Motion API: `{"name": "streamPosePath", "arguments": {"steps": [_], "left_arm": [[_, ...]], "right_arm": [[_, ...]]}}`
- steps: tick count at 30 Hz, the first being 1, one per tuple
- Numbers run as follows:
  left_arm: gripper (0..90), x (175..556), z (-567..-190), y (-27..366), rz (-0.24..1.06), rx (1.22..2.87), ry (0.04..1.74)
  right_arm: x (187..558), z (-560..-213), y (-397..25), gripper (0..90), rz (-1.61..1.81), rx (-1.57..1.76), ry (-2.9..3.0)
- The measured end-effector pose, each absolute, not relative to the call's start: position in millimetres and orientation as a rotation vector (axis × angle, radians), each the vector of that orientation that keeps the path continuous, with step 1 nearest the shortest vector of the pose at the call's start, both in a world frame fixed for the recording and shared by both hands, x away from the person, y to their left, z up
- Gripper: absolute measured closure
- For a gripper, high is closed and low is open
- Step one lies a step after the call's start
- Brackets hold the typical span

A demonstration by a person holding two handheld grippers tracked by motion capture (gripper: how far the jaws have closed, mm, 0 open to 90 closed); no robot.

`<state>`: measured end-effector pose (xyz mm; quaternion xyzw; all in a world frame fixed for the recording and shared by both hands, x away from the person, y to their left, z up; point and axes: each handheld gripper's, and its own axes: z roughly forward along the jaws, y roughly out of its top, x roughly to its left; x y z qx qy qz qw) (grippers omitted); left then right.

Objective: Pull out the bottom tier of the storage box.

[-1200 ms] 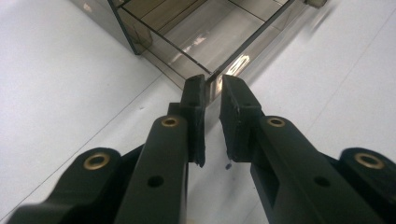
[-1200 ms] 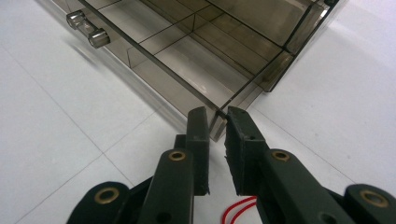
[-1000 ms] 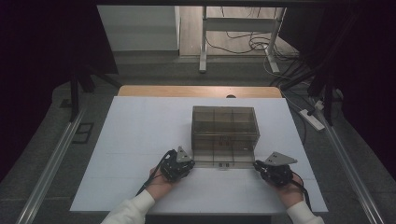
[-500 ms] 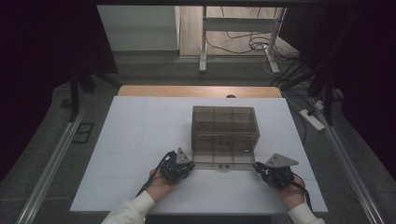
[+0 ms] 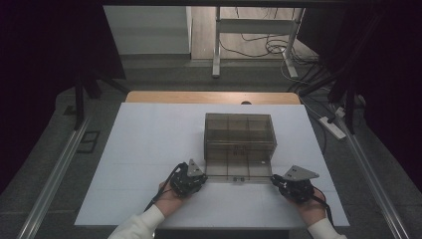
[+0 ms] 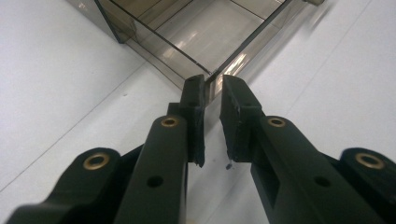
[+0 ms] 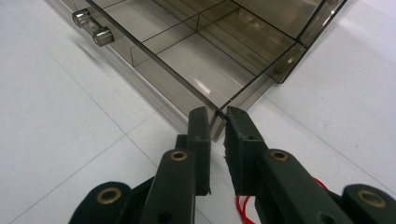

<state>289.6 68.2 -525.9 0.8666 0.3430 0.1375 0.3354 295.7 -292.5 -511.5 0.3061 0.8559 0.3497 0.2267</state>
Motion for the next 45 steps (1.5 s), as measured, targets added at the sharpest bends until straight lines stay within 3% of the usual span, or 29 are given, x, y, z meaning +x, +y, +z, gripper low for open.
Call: {"name": "streamPosePath", "arguments": {"steps": [45], "left_arm": [[77.1, 282.8, -530.1, 64.8, 0.352, 2.300, 0.868]], "right_arm": [[289.7, -513.6, -296.2, 79.0, 0.967, 0.852, 2.386]]}}
